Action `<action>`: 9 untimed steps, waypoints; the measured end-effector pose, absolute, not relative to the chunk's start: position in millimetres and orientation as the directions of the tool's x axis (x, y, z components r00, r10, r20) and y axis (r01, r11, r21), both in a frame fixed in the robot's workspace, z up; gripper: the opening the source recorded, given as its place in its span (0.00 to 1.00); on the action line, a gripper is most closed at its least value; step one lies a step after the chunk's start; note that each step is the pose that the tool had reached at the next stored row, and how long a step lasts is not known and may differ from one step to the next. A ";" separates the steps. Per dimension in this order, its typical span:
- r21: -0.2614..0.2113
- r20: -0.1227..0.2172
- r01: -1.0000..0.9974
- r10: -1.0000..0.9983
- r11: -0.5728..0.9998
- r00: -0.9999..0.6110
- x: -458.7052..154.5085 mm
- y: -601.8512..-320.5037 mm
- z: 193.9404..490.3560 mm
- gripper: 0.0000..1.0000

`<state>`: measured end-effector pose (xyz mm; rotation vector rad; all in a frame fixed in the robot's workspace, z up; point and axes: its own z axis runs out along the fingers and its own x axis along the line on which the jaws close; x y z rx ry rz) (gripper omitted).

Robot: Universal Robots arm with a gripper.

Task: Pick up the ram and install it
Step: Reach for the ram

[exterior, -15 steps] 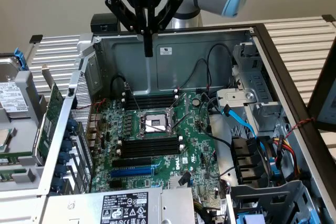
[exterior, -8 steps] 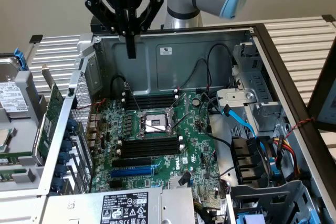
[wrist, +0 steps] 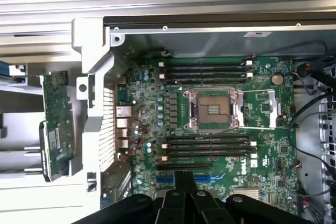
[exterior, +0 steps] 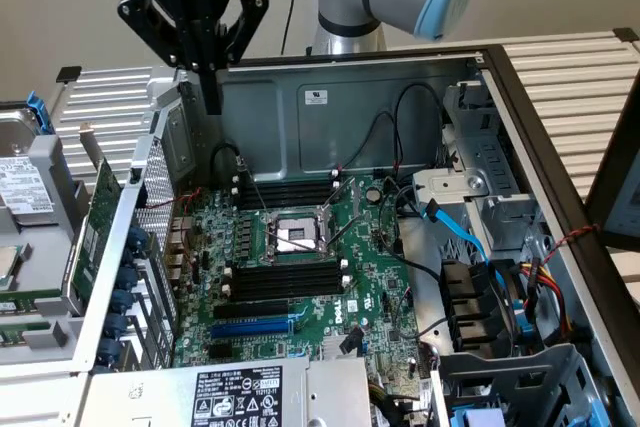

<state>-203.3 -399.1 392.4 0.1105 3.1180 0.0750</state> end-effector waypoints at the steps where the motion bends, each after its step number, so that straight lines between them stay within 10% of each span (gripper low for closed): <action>1: 0.049 -0.019 0.070 0.071 0.996 -0.997 -207.8 -399.2 392.4 0.10; 9: 0.049 -0.022 0.070 0.071 0.996 -0.997 -244.3 -400.4 392.2 0.10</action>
